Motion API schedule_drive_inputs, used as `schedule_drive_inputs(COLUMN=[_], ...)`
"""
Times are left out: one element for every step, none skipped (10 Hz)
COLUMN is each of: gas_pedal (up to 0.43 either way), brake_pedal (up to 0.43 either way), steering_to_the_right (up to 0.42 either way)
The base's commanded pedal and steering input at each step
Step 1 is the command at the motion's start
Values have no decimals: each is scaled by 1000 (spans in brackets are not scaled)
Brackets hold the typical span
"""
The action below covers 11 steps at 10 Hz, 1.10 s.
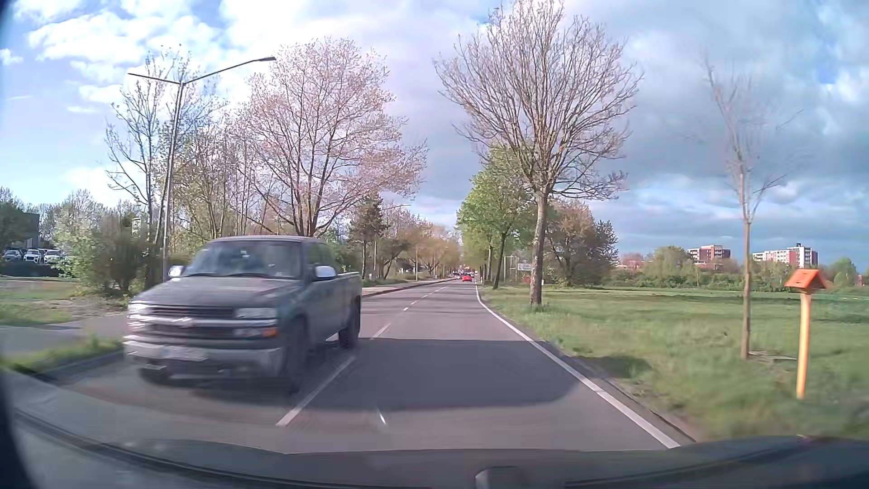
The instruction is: Follow the waypoints while adhering to traffic rules and regulations
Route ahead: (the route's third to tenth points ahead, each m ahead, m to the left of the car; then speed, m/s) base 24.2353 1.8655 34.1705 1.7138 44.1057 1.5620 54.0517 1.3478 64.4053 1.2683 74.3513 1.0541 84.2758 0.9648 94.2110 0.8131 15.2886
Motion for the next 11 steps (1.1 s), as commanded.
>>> schedule_drive_inputs(gas_pedal=[98, 98, 110, 110, 110, 110, 110, 110, 118, 118, 118], brake_pedal=[6, 6, 0, 6, 6, 0, 6, 6, 6, 6, 6], steering_to_the_right=[-12, -9, -6, -6, -5, -2, 1, 2, 4, 4, 4])
